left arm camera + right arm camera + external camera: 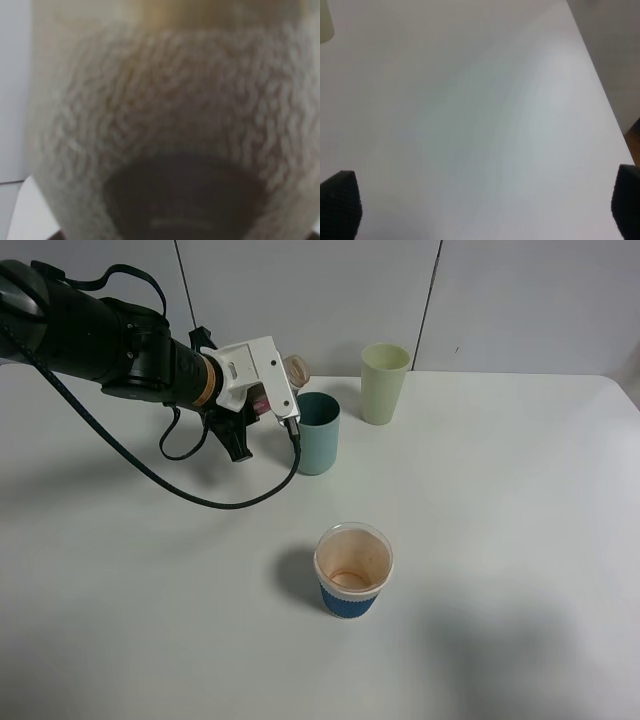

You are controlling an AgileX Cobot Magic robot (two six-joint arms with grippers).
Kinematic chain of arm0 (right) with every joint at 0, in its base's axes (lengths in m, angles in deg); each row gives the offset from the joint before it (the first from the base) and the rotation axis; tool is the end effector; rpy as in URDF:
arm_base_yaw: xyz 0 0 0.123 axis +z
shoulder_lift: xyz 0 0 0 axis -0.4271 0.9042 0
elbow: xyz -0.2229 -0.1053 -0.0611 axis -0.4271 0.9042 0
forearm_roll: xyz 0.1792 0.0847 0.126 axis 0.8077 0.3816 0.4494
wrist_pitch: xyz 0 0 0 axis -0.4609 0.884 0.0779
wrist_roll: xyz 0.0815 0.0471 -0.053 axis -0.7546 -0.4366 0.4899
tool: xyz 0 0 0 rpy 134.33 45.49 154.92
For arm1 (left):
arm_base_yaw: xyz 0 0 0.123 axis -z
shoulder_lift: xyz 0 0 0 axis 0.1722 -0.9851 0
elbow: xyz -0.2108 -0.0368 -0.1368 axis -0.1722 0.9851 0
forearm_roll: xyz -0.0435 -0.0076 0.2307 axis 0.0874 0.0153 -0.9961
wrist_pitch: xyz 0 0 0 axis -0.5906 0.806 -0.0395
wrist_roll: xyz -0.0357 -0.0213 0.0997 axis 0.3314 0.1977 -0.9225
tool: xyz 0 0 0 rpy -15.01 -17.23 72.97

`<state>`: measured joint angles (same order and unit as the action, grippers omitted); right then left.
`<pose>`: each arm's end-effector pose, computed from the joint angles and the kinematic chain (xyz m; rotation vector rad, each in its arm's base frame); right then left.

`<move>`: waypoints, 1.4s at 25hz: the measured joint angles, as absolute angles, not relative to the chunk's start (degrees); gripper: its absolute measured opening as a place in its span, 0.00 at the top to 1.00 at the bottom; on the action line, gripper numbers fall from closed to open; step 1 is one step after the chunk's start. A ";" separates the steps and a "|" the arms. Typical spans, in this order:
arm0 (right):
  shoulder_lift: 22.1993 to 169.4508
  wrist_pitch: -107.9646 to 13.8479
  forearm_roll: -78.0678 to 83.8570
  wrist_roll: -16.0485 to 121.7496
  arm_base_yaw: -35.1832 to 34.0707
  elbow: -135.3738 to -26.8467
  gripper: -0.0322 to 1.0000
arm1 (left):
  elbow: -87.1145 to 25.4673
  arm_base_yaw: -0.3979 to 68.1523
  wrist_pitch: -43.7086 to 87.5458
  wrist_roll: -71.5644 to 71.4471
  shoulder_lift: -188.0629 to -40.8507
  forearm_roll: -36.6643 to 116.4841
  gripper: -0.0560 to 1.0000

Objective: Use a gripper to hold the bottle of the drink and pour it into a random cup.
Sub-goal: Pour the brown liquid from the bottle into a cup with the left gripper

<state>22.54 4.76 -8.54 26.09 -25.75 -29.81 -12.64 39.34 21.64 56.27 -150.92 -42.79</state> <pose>0.0256 -0.0061 0.2622 0.0808 2.0393 -0.0363 0.3376 -0.1829 0.1282 1.4325 1.8703 0.2186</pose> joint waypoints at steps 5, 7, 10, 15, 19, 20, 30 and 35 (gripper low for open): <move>22.54 4.76 -8.54 26.09 -25.75 -29.81 0.00 | -12.64 39.58 22.29 56.48 -150.93 -44.06 0.62; 22.54 4.76 -8.54 26.09 -25.75 -29.81 0.00 | -12.64 39.58 22.95 56.48 -150.93 -44.74 0.62; 22.54 4.76 -8.54 26.09 -25.75 -29.81 0.00 | -12.64 39.58 23.94 56.48 -151.05 -45.69 0.62; 22.54 4.76 -8.54 26.09 -25.75 -29.81 0.00 | -12.64 39.58 25.51 56.35 -151.30 -46.78 0.62; 22.54 4.76 -8.54 26.09 -25.75 -29.81 0.00 | -12.64 39.58 27.41 55.81 -151.30 -47.48 0.62; 22.54 4.76 -8.54 26.09 -25.75 -29.81 0.00 | -12.64 39.58 27.80 55.75 -151.30 -47.60 0.62; 22.54 4.76 -8.54 26.09 -25.75 -29.81 0.00 | -13.22 39.58 30.73 53.92 -151.34 -48.51 0.62; 22.54 4.76 -8.54 26.09 -25.75 -29.81 0.00 | -15.31 39.58 32.29 53.87 -151.34 -48.69 0.62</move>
<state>22.54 4.76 -8.54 26.09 -25.75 -29.81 -15.31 39.58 32.29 53.87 -151.34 -48.69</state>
